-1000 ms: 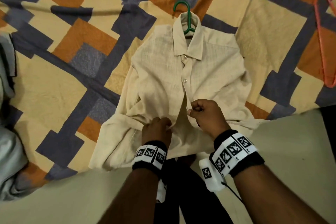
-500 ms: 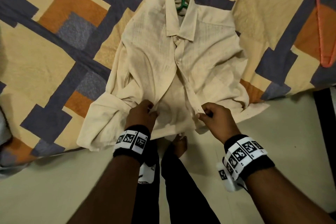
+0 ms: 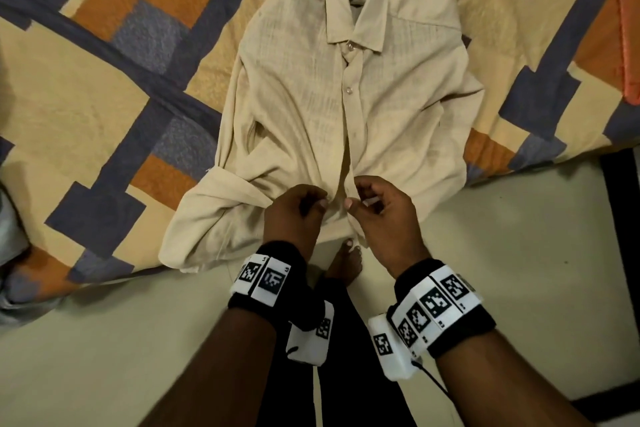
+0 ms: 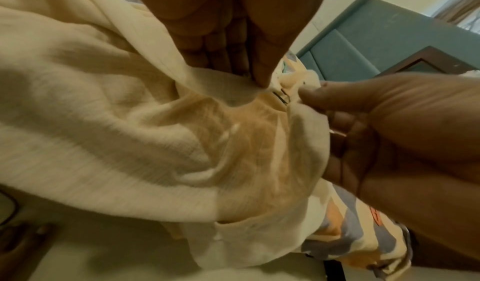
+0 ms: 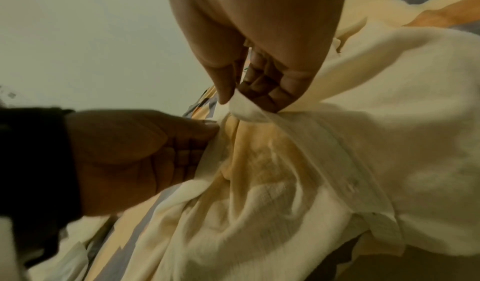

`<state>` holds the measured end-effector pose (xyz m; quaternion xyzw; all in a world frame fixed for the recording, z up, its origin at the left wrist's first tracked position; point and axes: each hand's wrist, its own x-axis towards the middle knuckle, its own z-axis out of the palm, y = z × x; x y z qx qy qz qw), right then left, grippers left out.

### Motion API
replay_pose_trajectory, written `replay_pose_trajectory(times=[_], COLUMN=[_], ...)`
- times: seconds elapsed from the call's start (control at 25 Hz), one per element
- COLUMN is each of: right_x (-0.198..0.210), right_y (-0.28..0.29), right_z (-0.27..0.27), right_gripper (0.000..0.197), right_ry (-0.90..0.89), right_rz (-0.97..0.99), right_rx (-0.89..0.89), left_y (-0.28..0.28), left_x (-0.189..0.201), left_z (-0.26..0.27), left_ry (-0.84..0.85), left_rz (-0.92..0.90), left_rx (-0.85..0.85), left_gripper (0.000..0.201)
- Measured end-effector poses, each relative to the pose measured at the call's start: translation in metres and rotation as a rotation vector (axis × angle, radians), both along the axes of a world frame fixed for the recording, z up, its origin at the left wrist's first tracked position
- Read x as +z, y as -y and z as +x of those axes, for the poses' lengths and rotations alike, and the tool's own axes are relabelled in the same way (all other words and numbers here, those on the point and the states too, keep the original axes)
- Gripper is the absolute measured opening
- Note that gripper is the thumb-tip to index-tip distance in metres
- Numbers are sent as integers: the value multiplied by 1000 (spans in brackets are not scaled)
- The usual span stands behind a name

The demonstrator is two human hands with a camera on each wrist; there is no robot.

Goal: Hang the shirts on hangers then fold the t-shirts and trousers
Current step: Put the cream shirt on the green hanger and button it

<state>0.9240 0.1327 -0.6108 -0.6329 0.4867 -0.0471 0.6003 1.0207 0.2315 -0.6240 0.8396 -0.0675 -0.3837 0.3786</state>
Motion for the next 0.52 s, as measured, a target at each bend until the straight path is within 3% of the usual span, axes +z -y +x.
replay_pose_trajectory(times=[0.16,0.32,0.52], right_x=[-3,-8,-15], right_y=[-5,-5,-3], right_z=[5,0,0], right_gripper=[18,26,18], right_ry=[22,-4,29], right_rz=[-133,-37,-46], right_rx=[72,128,72], left_y=[-3,-6,6], left_x=[6,5,2], left_z=[9,9,22], left_ry=[31,-2,-73], left_rz=[-23,-55,-100], left_rx=[-79,-75,-175], left_gripper=[2,2,6])
